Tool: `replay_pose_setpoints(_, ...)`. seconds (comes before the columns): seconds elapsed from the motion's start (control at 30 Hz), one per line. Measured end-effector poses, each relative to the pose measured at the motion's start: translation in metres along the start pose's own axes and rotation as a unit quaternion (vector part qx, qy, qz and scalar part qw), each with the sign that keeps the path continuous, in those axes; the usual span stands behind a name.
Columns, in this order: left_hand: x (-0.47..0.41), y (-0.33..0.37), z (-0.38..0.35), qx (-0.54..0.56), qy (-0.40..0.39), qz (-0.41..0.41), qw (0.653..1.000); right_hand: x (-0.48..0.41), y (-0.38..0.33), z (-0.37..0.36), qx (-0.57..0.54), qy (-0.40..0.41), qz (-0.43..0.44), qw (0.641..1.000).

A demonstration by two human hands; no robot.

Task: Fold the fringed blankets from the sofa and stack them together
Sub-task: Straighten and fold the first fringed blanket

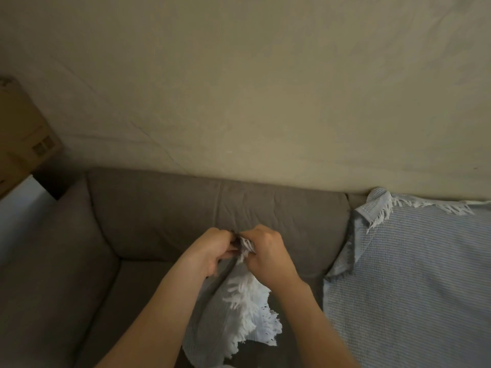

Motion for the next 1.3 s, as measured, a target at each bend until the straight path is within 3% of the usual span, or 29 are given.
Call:
replay_pose_setpoints(0.17, 0.001, 0.008, 0.005, -0.070, 0.010, -0.039, 0.997, -0.001, 0.011, 0.011, -0.103, 0.111, -0.126, 0.980)
replay_pose_setpoints(0.27, 0.000, 0.011, 0.012, -0.159, -0.007, -0.093, 0.983, -0.002, 0.019, 0.023, -0.169, 0.135, -0.171, 0.961)
replay_pose_setpoints(0.43, -0.016, 0.001, 0.016, -0.373, -0.007, -0.154, 0.915, -0.013, 0.013, 0.044, -0.272, 0.126, -0.196, 0.934)
replay_pose_setpoints(0.57, -0.019, 0.004, 0.011, -0.302, 0.061, -0.262, 0.915, -0.026, 0.001, 0.065, -0.360, 0.137, -0.201, 0.901)
replay_pose_setpoints(0.73, -0.037, -0.015, 0.024, -0.308, 0.122, -0.245, 0.911, -0.040, -0.012, 0.095, -0.416, 0.118, -0.177, 0.884)
replay_pose_setpoints(0.87, -0.029, 0.007, 0.048, -0.219, 0.230, -0.279, 0.906, -0.046, -0.005, 0.112, -0.431, 0.157, -0.216, 0.862)
replay_pose_setpoints(1.0, 0.009, 0.071, 0.073, -0.148, 0.370, -0.366, 0.841, -0.043, -0.009, 0.128, -0.384, 0.191, -0.222, 0.876)
replay_pose_setpoints(1.13, 0.050, 0.126, 0.087, -0.279, 0.474, -0.352, 0.757, -0.046, -0.014, 0.112, -0.397, 0.058, -0.141, 0.905)
replay_pose_setpoints(1.23, 0.072, 0.157, 0.088, -0.401, 0.479, -0.418, 0.660, -0.052, -0.005, 0.104, -0.206, -0.014, -0.094, 0.974)
replay_pose_setpoints(1.3, 0.078, 0.171, 0.084, -0.459, 0.420, -0.468, 0.628, -0.056, 0.002, 0.109, -0.026, -0.033, -0.072, 0.997)
Point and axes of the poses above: each hand's wrist, its own x-axis away from the middle knuckle, its own z-axis out of the back of the hand, y = z × x, the point moved 5 cm from there along -x, towards the middle knuckle, and after that the axes turned 2 degrees about -x, right-handed, at the moved point
